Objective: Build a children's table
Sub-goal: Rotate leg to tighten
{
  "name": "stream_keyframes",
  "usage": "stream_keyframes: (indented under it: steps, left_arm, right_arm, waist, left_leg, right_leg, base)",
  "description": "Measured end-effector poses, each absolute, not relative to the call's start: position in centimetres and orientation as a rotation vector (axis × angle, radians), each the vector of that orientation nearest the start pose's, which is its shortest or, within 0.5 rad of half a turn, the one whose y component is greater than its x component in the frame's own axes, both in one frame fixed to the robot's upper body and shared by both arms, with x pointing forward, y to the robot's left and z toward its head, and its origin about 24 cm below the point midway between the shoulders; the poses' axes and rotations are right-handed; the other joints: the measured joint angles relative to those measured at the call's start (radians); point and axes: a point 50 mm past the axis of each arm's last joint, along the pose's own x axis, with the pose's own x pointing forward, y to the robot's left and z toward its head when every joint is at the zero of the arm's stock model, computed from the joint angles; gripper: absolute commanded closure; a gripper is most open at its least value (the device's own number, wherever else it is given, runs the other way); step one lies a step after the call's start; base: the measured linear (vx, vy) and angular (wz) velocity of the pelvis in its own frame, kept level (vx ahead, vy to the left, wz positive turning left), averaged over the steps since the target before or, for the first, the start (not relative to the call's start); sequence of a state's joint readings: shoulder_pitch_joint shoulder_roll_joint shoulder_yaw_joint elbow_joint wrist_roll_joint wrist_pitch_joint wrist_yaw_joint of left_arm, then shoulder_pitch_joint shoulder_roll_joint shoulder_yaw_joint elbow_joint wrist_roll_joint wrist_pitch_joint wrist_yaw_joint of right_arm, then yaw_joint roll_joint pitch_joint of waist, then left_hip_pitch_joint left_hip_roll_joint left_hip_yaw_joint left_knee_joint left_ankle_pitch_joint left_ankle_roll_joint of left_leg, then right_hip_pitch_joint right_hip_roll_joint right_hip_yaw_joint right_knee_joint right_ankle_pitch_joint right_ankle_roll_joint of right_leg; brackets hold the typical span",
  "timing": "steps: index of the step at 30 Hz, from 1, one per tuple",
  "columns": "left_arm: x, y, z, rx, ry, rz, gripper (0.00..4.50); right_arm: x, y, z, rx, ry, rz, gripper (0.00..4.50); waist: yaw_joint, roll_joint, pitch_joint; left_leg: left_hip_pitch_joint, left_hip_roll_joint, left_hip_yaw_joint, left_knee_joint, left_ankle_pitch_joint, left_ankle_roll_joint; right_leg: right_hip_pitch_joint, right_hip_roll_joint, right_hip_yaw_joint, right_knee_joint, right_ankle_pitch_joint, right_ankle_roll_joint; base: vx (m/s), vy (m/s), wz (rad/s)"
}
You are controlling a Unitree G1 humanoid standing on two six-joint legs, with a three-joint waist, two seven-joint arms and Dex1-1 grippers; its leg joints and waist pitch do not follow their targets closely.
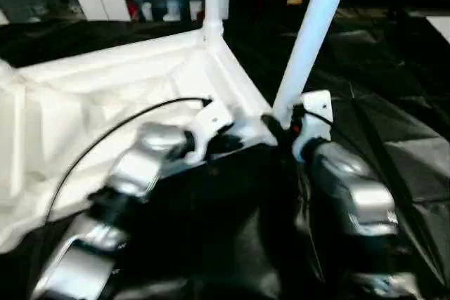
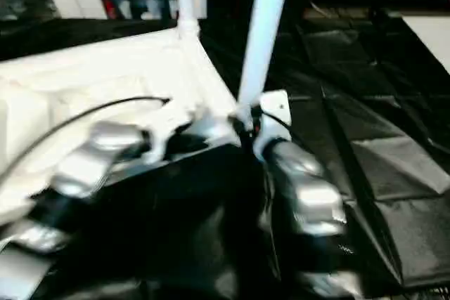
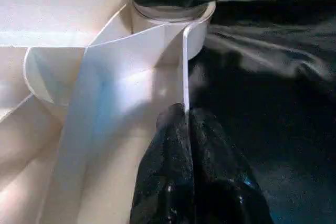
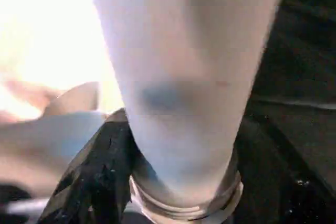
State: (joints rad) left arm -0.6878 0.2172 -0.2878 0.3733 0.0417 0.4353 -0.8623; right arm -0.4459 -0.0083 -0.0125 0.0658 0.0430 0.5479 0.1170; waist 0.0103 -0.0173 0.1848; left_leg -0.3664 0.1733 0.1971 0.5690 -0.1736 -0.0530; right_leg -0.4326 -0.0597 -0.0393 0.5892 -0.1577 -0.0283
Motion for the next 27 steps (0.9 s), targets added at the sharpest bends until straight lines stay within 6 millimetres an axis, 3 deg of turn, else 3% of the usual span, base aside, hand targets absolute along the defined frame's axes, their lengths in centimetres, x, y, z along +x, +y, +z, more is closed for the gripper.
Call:
stream_keyframes:
  steps: [6,9,16,22,27]
  left_arm:
    - [34.1,6.9,9.8,0.403,0.337,-1.050,4.50]
    - [34.1,6.9,9.9,0.412,0.334,-1.060,4.50]
    - [34.0,7.5,10.2,0.445,0.325,-1.076,4.50]
    - [33.1,8.6,10.4,0.476,0.301,-1.151,4.50]
    - [32.1,10.0,10.6,0.502,0.301,-1.250,4.50]
  right_arm:
    - [33.0,-10.8,10.0,-0.023,0.180,0.182,2.05]
    - [32.9,-10.8,10.0,-0.020,0.177,0.186,1.58]
    - [32.7,-10.9,10.4,-0.027,0.163,0.280,1.06]
    - [32.1,-13.9,12.0,-0.161,0.162,0.525,1.06]
    - [30.7,-16.5,13.1,-0.274,0.160,0.754,1.06]
  waist:
    - [0.000,-0.001,0.000]
    - [-0.002,-0.001,-0.001]
    - [-0.004,0.000,0.000]
    - [0.000,0.004,0.003]
    - [0.017,0.005,0.003]
  left_leg:
    - [0.001,-0.001,0.000,-0.006,0.000,0.000]
    - [0.001,-0.001,0.000,-0.006,0.000,0.000]
    - [-0.001,-0.001,-0.001,-0.010,0.000,0.000]
    - [-0.007,0.000,0.000,-0.013,0.002,-0.001]
    - [-0.008,0.002,0.001,-0.016,0.003,0.006]
  right_leg:
    - [0.008,0.000,-0.001,-0.013,0.000,0.001]
    - [0.008,0.000,0.000,-0.014,0.000,0.001]
    - [0.004,0.000,-0.001,-0.013,0.000,0.001]
    - [-0.003,0.001,-0.001,-0.011,0.011,0.003]
    - [-0.005,0.002,-0.002,-0.011,0.004,0.001]
  base:
    - [0.000,0.000,0.00]
    - [0.000,0.000,0.00]
    - [0.000,0.000,0.00]
    - [0.000,0.000,0.00]
    - [0.031,-0.006,0.00]
